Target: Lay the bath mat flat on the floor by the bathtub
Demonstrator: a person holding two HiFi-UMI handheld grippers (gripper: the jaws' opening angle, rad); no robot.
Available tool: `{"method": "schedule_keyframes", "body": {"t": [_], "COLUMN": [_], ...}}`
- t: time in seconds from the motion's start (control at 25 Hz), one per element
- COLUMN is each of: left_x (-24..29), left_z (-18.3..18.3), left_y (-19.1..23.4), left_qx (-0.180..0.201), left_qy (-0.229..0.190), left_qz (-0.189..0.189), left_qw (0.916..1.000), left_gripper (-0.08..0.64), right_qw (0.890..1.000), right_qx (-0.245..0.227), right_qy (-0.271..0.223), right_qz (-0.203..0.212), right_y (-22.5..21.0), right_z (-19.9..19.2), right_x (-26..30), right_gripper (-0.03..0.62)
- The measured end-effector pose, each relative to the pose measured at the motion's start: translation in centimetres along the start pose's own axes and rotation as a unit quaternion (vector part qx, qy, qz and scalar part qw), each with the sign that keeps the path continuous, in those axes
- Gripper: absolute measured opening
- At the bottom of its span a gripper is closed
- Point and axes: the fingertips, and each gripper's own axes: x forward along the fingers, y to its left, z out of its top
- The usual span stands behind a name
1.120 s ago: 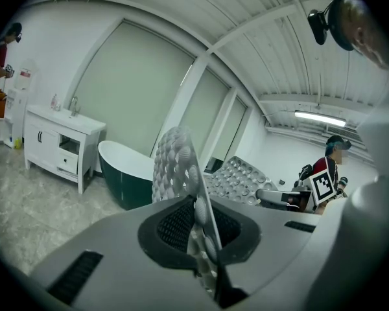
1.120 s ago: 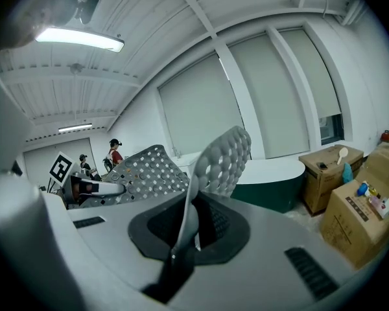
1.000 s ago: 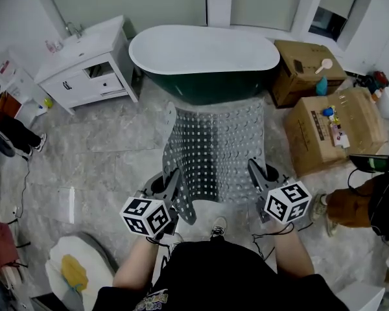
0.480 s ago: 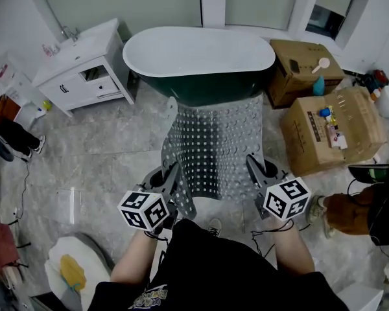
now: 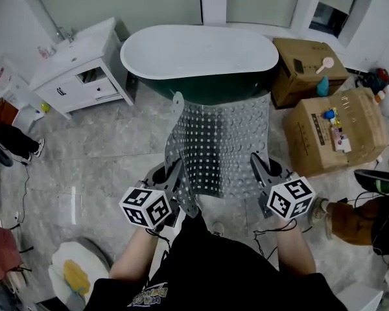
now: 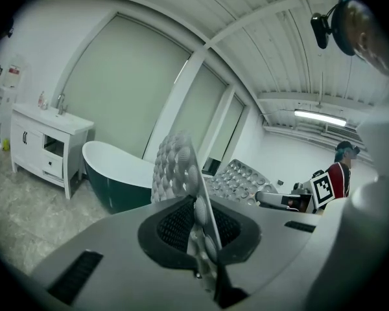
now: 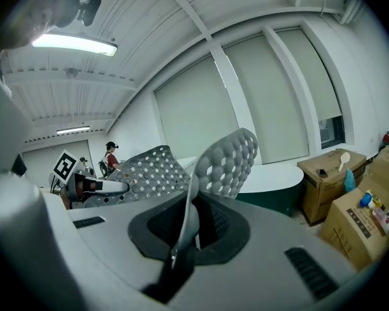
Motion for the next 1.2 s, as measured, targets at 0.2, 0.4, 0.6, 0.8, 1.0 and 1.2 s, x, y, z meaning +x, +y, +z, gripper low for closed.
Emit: {"method": "schedule_keyframes", "body": {"t": [0.2, 0.4, 0.6, 0.8, 1.0, 1.2], "left_x": [3.8, 7.5, 10.9, 13.1, 15.0, 16.4], "left_z": [1.7, 3.7, 6.1, 8.1, 10.3, 12.0], "left_y": [3.4, 7.5, 11.3, 15.2, 18.4, 20.0], "left_qx": [-0.008, -0.010, 0.005, 0.011, 0.013, 0.012], "left_qy": [0.002, 0.008, 0.012, 0.010, 0.007, -0.004], "left_qz": [-0.015, -0.022, -0.023, -0.022, -0.022, -0.022], "left_qw": [0.9999, 0.9997, 0.9997, 0.9996, 0.9997, 0.9997], "left_gripper": [0.033, 0.034, 0.034, 0.034, 0.034, 0.034], "right_qw": [1.000, 1.000, 0.999, 0.999, 0.999, 0.998], "right_qx": [0.003, -0.004, -0.006, -0.012, -0.018, -0.031], "right_qy": [0.009, 0.011, 0.010, 0.007, 0.004, 0.000], "right_qz": [-0.011, -0.022, -0.032, -0.040, -0.046, -0.048], "right_y": [-2.0, -3.7, -5.3, -5.8, -6.3, -6.8], "right_z": [1.0, 2.7, 4.5, 5.8, 7.5, 8.7], "right_x": [4.5, 9.6, 14.5, 19.1, 22.7, 24.8], "right_gripper": [0.029, 0.029, 0.029, 0.029, 0.029, 0.029]}}
